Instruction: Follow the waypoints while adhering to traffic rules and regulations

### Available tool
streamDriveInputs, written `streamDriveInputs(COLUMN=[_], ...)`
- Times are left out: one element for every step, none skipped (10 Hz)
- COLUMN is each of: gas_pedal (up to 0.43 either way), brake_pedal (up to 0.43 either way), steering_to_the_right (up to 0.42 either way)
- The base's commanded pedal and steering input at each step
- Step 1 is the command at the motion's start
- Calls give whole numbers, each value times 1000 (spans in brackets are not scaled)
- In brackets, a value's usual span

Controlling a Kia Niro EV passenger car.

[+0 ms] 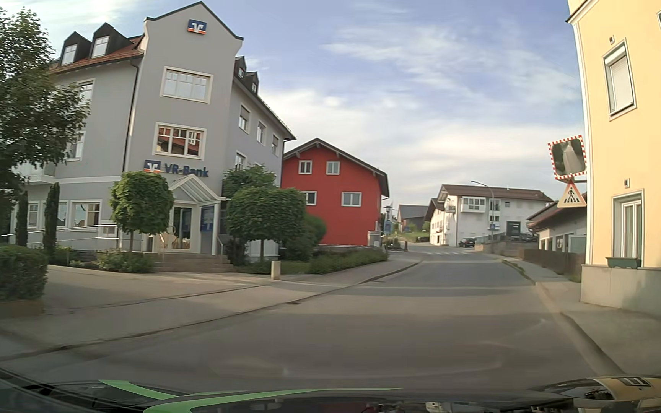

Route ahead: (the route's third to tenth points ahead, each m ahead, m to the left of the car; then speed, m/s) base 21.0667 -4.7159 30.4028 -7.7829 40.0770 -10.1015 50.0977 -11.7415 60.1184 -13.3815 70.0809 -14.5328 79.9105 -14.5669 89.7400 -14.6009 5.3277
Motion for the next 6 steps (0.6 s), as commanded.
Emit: streamDriveInputs(gas_pedal=[429, 449, 449, 461, 461, 461], brake_pedal=[0, 0, 0, 0, 0, 0], steering_to_the_right=[279, 251, 226, 205, 180, 158])
